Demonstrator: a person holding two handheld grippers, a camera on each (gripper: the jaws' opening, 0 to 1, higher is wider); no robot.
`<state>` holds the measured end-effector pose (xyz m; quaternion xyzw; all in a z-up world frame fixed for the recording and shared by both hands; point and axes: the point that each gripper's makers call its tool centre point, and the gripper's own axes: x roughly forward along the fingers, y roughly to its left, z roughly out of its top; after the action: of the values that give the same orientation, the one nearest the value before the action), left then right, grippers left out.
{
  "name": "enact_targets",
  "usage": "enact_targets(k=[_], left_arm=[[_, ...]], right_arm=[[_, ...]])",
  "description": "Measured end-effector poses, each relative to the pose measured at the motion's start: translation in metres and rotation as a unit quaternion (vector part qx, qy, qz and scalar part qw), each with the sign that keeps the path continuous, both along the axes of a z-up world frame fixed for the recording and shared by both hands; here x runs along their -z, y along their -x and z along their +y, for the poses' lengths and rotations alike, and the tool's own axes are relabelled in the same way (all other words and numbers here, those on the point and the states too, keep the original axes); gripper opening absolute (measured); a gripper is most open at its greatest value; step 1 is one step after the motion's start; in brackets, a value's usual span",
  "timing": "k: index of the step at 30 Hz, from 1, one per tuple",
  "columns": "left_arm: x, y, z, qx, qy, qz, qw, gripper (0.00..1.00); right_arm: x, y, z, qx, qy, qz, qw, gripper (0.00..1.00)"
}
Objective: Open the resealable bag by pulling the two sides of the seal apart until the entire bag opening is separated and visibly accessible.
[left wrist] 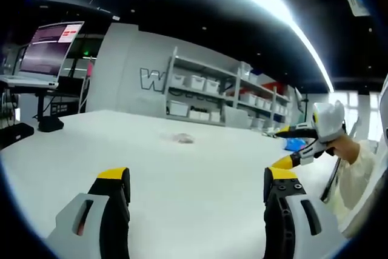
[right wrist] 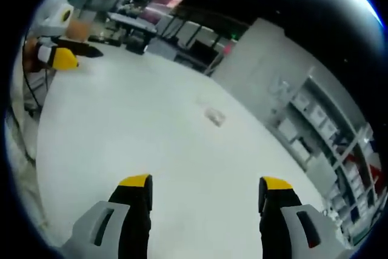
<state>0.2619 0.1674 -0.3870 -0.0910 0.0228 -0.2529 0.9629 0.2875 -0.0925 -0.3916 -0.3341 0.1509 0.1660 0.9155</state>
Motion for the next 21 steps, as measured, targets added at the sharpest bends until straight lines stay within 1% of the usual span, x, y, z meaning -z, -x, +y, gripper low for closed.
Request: enact_targets(k=[11,14,21], left_arm=[[0.001,0.001,0.002,-0.003,-0.001,0.0,1.0,0.9],[0.001,0.002,0.002,-0.003,0.0,-0.001,1.0,0.9],[0.002,0.002,0.005,-0.007,0.002,0.001,1.0,0.9]], right_arm=[[-0.003,-0.012,0.008,0.001,-0.031,-0.011,0.9995,0.71],[-0.004,-0.014,0.008,0.002,-0.04,-0.011,0.9991,0.71],[-0.003,-0.021,0.01,0.007,-0.074,-0.006,0.9972,0.7]])
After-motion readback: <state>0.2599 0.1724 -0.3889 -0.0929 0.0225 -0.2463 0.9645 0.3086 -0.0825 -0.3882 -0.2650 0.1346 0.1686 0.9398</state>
